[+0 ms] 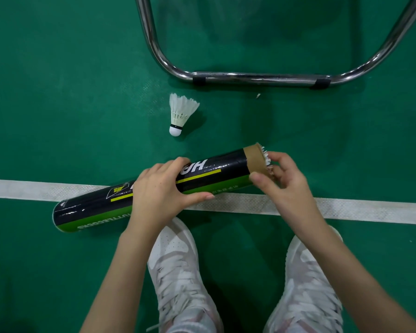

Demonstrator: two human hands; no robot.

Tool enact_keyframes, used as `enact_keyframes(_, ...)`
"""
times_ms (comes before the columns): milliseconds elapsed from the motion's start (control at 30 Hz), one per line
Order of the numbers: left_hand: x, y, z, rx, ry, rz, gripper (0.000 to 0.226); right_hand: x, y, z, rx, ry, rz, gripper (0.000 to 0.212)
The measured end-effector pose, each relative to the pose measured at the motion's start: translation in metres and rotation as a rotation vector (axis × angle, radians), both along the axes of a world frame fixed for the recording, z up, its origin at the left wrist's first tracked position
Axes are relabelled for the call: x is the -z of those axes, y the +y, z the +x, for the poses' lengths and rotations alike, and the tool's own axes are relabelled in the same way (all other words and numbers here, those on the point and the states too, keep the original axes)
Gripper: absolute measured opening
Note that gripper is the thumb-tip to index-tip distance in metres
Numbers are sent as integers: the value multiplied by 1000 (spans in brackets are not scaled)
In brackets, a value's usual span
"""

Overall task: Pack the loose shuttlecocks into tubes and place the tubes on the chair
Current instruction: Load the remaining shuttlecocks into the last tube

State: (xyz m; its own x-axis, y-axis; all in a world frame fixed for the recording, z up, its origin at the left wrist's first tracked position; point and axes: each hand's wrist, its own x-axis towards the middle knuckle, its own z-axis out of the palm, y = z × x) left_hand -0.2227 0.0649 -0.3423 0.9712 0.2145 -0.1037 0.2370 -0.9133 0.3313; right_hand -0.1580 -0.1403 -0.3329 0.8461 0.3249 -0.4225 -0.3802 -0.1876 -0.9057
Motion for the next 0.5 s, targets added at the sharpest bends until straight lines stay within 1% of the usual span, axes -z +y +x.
enact_keyframes(133,0,-4,3,22,-1,-1,80,2,5,-4,-98,-94,-192,52)
enact_keyframes(200,-1,-5,3,18,4,-14,80,3,7,-4,-92,-135,-236,52)
enact_keyframes(300,-3,-5,3,19,8,-17,81,3,8,-2,-69,-148,-213,49)
enact_keyframes(400,-2,-4,3,19,13,-8,78,3,8,2,-63,-125,-186,49)
enact_keyframes(500,-3,-4,3,16,13,-21,80,2,7,5,-76,-102,-151,49)
